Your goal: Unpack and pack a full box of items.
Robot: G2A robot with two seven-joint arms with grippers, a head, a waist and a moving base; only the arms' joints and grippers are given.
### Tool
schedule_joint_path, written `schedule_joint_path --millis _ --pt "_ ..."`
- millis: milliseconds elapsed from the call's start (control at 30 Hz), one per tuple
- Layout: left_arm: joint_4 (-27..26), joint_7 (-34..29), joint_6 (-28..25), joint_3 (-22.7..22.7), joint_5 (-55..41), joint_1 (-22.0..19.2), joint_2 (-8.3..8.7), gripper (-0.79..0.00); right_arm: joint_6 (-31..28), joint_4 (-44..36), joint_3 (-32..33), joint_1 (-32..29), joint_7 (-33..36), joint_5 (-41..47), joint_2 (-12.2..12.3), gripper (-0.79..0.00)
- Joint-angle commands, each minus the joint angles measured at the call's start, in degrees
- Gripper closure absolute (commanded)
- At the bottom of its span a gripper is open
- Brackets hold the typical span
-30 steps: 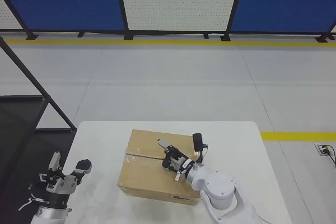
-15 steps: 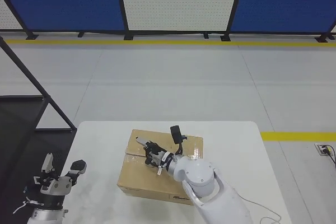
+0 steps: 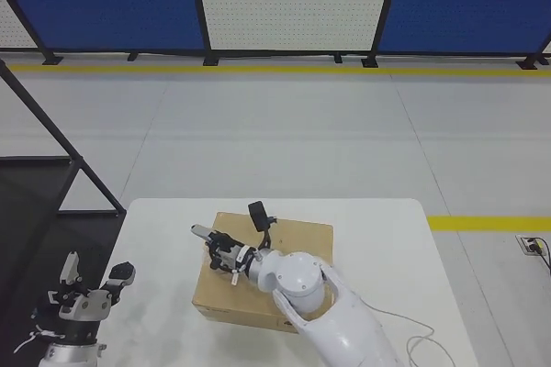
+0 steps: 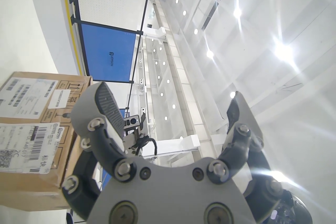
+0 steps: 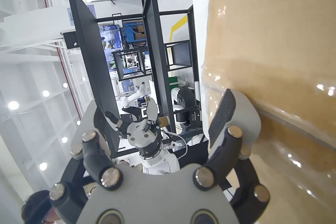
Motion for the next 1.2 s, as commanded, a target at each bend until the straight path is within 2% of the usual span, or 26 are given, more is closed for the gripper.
schedule_joint_path --millis 0,200,400,667,867,1167 --pt "-0.1 -0.1 -0.1 -0.1 0.1 0.1 0.01 -0.785 -1.1 1.2 -0.6 0.8 -0.3 0.9 -0.5 -0.785" --pt "0.0 -0.3 -0.4 -0.8 -0.7 0.6 -0.01 -0.785 -3.7 4.8 -1.6 3.2 -1.9 3.9 -2.2 -0.785" --pt "0.1 -0.5 -0.6 -1.1 -1.1 0.8 -0.04 -0.785 -3.4 8.5 -2.7 5.3 -1.5 4.4 -3.3 -0.785" --pt "0.2 -0.7 -0.6 -0.7 -0.9 0.6 -0.08 -0.785 -2.8 9.6 -0.1 4.2 -1.0 2.2 -2.7 -0.785" --pt "-0.1 -0.7 -0.1 -0.2 -0.2 0.3 -0.07 -0.785 -0.9 4.0 4.2 -0.5 -0.4 -1.9 -0.6 -0.785" --pt "-0.7 -0.5 0.3 1.1 1.4 -0.1 -0.11 -0.785 2.4 -12.2 13.2 -12.5 0.7 -8.4 3.1 -0.785"
